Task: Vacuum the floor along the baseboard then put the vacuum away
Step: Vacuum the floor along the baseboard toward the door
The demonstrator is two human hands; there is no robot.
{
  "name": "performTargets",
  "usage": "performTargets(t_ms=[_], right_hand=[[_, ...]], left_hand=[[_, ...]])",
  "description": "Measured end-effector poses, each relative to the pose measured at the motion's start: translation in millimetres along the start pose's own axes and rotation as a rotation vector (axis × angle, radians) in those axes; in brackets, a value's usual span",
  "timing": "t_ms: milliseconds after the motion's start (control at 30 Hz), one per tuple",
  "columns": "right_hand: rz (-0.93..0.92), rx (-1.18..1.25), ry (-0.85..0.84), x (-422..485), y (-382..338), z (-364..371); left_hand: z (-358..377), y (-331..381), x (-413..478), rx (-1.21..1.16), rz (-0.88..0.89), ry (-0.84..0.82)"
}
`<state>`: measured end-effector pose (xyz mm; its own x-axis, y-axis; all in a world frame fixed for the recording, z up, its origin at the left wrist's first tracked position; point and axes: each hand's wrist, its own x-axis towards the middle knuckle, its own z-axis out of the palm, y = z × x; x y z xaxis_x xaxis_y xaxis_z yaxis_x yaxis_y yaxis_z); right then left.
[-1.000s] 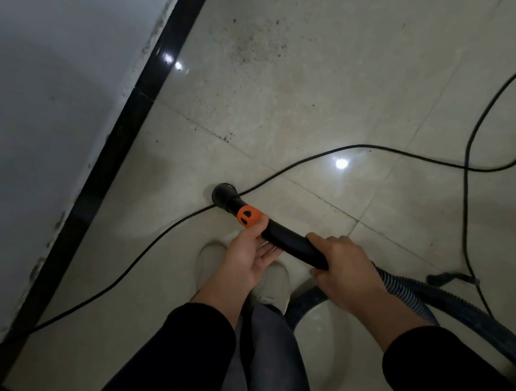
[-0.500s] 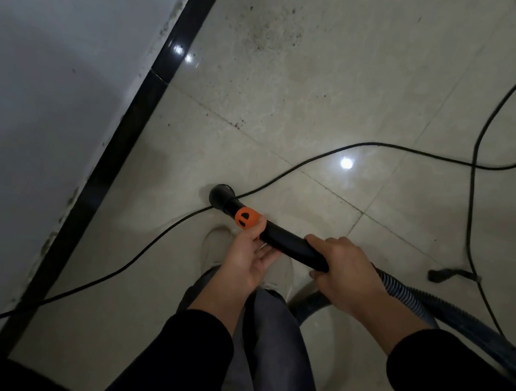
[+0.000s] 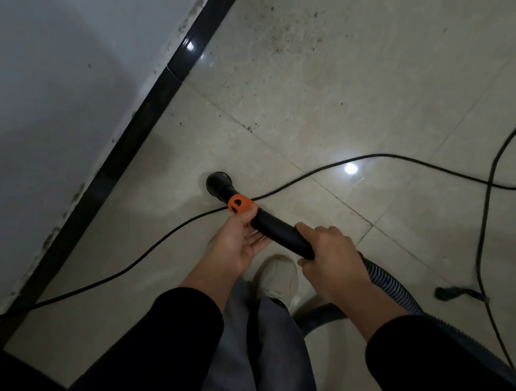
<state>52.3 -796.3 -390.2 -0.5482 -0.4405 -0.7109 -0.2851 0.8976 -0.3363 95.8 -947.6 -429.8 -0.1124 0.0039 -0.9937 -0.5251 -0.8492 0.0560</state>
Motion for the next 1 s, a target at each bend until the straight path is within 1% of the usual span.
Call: performTargets(t_ms=[267,633,867,1000], right_hand=[[0.046,-0.009,0.019,6,11,-14],[0.089,0.05,0.063,20,18,-29],[0.078,0.051,0.087,35,6,-32],[0.061,0.056,0.063,44,-7,-28]], left_hand=[[24,8,3,0.039,-0.021,-0.027],[49,24,11,0.068,-0.022,-0.034],[48,44,14,0.088,0.004,-0.006],[35,55,15,0.094,0.015,0.007]])
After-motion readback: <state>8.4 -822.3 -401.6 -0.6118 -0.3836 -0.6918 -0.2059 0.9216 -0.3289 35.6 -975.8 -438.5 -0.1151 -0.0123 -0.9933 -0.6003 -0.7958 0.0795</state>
